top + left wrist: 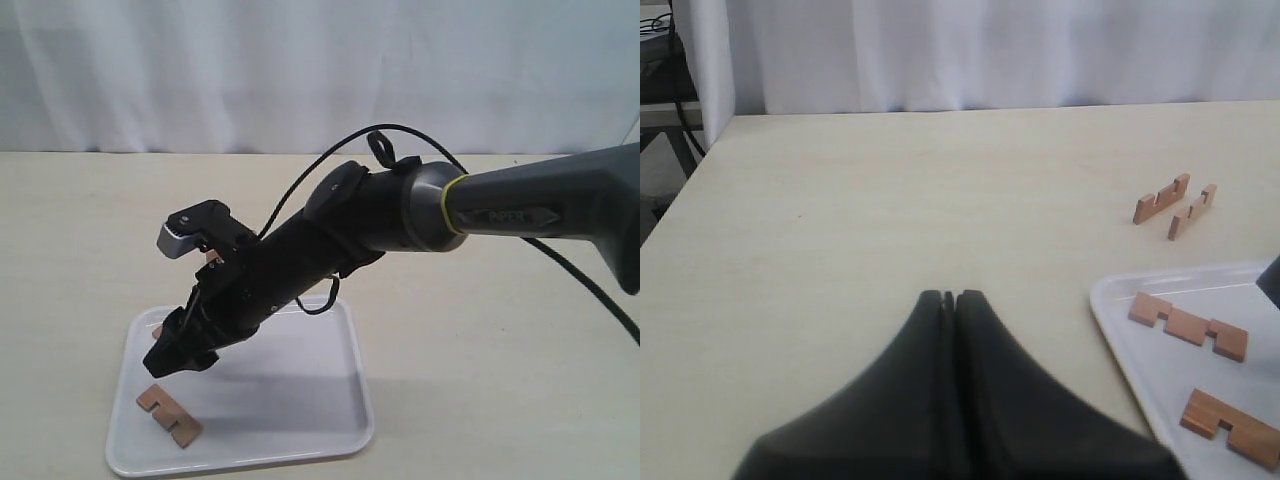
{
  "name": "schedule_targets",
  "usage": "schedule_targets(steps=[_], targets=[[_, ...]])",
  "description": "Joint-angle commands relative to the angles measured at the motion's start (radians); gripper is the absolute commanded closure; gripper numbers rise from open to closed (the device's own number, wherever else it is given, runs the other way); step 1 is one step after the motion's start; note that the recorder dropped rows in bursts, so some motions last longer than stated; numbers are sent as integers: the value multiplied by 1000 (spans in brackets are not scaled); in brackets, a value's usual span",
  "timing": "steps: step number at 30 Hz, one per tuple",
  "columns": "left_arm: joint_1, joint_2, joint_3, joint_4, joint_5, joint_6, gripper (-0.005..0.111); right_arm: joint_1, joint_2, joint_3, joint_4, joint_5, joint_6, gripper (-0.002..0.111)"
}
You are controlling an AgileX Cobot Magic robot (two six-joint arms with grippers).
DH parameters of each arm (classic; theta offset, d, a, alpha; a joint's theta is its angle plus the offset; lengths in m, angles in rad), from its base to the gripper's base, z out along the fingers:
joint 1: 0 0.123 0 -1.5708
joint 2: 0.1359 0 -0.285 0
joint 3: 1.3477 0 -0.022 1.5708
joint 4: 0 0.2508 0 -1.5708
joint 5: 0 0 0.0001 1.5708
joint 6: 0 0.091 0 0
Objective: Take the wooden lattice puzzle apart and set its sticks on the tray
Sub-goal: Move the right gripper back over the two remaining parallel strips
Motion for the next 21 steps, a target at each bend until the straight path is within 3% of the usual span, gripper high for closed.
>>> schedule_targets(steps=[1,7,10,14,16,21], targets=[[1,-1,2,3,-9,1,107,-4,-24,-5,-73,-39,32,47],[1,-1,2,3,-9,1,107,-4,-40,-18,-229,-193,200,47],[1,-1,2,3,-9,1,107,-4,-40,-65,-455,-252,481,47],[1,-1,2,3,-9,1,107,-4,-32,-193,-911,-151,937,47],[1,-1,2,3,-9,1,107,-4,-26,-258,-1073,-86,1072,47],[1,-1,2,3,-9,1,107,-4,12,-400,-1157,20,1174,47]])
